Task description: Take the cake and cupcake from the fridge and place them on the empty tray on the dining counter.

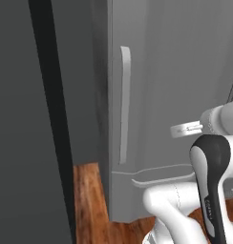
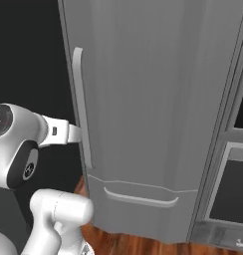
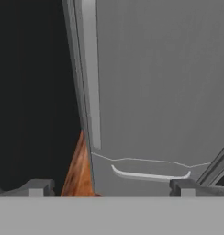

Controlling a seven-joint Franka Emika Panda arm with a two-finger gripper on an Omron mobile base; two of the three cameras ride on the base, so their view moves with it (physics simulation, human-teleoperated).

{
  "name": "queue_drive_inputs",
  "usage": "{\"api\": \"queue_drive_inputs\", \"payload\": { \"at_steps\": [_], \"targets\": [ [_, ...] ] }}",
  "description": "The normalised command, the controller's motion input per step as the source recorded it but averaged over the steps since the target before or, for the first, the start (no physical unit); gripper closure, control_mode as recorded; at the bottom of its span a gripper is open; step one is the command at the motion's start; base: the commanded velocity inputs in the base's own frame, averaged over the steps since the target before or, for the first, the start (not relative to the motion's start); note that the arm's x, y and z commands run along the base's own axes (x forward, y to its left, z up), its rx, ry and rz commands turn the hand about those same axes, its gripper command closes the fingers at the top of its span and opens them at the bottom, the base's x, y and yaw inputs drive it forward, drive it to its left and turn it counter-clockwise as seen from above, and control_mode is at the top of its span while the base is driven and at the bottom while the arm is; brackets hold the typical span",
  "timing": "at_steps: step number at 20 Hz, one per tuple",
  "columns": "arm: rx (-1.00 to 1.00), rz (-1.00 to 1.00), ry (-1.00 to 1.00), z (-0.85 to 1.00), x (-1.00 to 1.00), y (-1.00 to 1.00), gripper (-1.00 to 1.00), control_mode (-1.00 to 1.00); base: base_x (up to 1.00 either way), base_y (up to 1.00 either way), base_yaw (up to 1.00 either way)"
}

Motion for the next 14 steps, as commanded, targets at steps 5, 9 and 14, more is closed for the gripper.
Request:
{"api": "queue_drive_inputs", "payload": {
  "at_steps": [5,9,14],
  "targets": [
    [0.0,0.0,0.0,0.0,0.0,0.0,-1.0,1.0,-0.27,0.49,0.0],
    [0.0,0.0,0.0,0.0,0.0,0.0,-1.0,1.0,-0.31,0.35,0.0],
    [0.0,0.0,0.0,0.0,0.0,0.0,-1.0,1.0,-0.27,0.33,0.0]
  ]
}}
